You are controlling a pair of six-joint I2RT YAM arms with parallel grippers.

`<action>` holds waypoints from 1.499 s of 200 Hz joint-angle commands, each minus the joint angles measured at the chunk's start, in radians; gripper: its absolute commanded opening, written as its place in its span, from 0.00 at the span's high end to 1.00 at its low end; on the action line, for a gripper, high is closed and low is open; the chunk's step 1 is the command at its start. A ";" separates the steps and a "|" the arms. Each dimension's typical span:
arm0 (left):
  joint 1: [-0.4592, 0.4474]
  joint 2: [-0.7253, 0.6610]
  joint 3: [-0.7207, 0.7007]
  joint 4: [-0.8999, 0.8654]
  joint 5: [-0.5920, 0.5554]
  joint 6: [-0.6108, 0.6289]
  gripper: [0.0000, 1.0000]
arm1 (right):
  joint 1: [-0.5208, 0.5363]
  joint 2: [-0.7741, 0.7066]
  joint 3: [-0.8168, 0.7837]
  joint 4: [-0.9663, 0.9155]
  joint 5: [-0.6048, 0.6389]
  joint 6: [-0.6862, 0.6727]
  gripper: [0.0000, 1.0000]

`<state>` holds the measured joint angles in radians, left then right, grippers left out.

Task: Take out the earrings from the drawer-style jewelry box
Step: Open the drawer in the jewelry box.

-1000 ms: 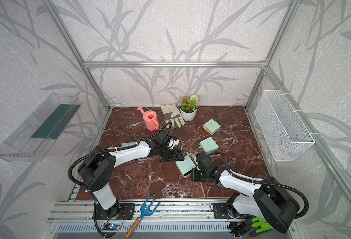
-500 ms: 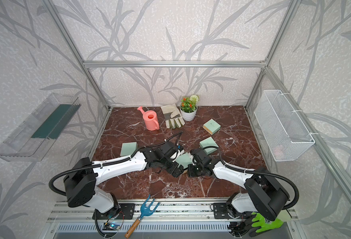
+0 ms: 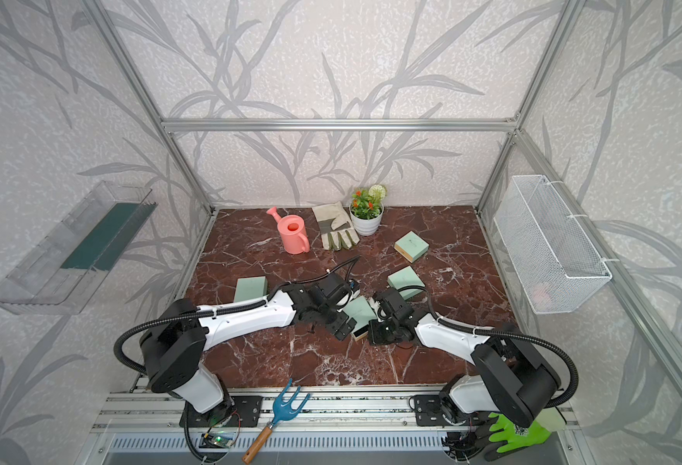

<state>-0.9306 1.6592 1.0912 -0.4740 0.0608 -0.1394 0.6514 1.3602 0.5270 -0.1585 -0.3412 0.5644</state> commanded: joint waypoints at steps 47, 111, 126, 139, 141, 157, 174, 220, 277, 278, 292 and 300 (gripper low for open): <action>-0.058 0.065 0.085 -0.030 -0.062 0.100 0.01 | -0.021 -0.059 -0.067 0.002 -0.012 0.066 1.00; -0.070 0.119 0.117 -0.023 -0.062 0.092 0.01 | -0.023 -0.102 -0.087 -0.022 -0.012 0.100 1.00; -0.070 0.130 0.123 -0.025 -0.072 0.086 0.01 | -0.026 -0.111 -0.088 -0.028 -0.010 0.100 1.00; -0.070 0.138 0.128 -0.029 -0.086 0.080 0.01 | -0.025 -0.117 -0.088 -0.037 -0.009 0.103 1.00; -0.070 0.139 0.128 -0.029 -0.087 0.080 0.01 | -0.025 -0.118 -0.088 -0.038 -0.009 0.102 1.00; -0.071 0.144 0.128 -0.029 -0.090 0.078 0.01 | -0.026 -0.125 -0.090 -0.042 -0.009 0.103 1.00; -0.071 0.145 0.127 -0.029 -0.098 0.074 0.01 | -0.027 -0.133 -0.092 -0.050 -0.007 0.106 1.00; -0.070 0.157 0.135 -0.038 -0.122 0.063 0.01 | -0.029 -0.159 -0.118 -0.054 -0.002 0.124 1.00; -0.071 0.165 0.144 -0.042 -0.124 0.061 0.01 | -0.035 -0.196 -0.140 -0.076 0.009 0.135 1.00; -0.070 0.165 0.143 -0.043 -0.124 0.061 0.01 | -0.035 -0.197 -0.140 -0.076 0.009 0.135 1.00; -0.070 0.169 0.145 -0.045 -0.125 0.060 0.01 | -0.035 -0.210 -0.144 -0.082 0.010 0.136 1.00; -0.070 0.169 0.146 -0.045 -0.128 0.060 0.01 | -0.035 -0.217 -0.147 -0.086 0.011 0.138 1.00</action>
<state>-0.9997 1.8057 1.2098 -0.4915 -0.0410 -0.0822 0.6224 1.1748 0.3992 -0.1967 -0.3447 0.6895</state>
